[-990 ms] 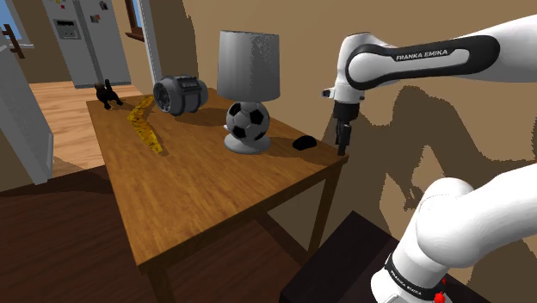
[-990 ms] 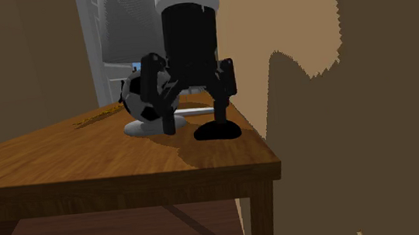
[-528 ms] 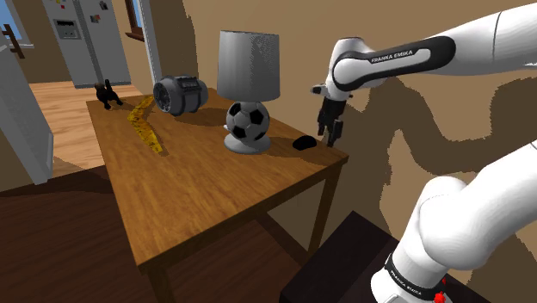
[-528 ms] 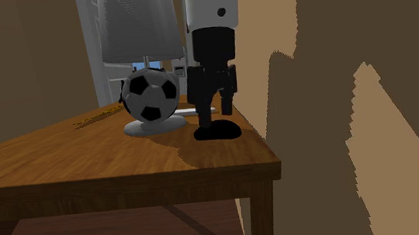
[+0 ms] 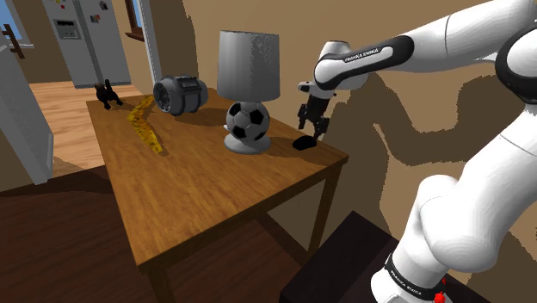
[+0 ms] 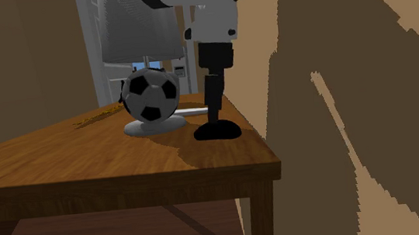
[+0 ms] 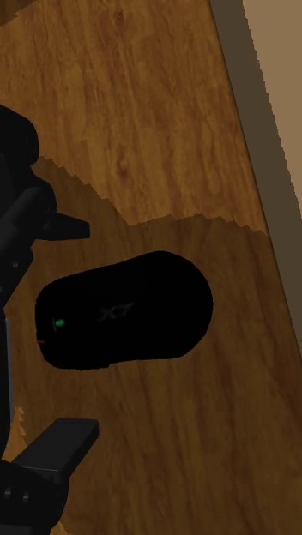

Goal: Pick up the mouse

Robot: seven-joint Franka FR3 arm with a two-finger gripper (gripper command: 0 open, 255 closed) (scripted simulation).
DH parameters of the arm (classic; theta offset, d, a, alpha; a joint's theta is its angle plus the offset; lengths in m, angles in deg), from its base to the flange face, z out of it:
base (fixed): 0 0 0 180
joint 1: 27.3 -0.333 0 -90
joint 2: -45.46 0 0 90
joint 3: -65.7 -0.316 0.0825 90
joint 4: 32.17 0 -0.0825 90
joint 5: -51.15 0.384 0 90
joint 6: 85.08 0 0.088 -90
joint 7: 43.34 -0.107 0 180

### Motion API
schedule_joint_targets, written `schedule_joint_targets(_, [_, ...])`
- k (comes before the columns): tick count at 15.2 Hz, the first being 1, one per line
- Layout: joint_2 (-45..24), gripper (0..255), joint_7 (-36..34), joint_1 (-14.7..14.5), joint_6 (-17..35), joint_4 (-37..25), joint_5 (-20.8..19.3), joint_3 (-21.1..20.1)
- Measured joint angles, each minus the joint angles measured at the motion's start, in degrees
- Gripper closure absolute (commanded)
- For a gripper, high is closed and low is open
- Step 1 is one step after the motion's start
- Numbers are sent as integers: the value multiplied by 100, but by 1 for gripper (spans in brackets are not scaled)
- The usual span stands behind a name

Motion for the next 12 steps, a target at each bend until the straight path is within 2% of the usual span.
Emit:
schedule_joint_targets(6, [-194,0,196,-39,463,273,113,101])
schedule_joint_targets(7, [-209,255,203,-42,493,290,122,105])
schedule_joint_targets(12, [-213,255,211,-44,525,302,128,108])
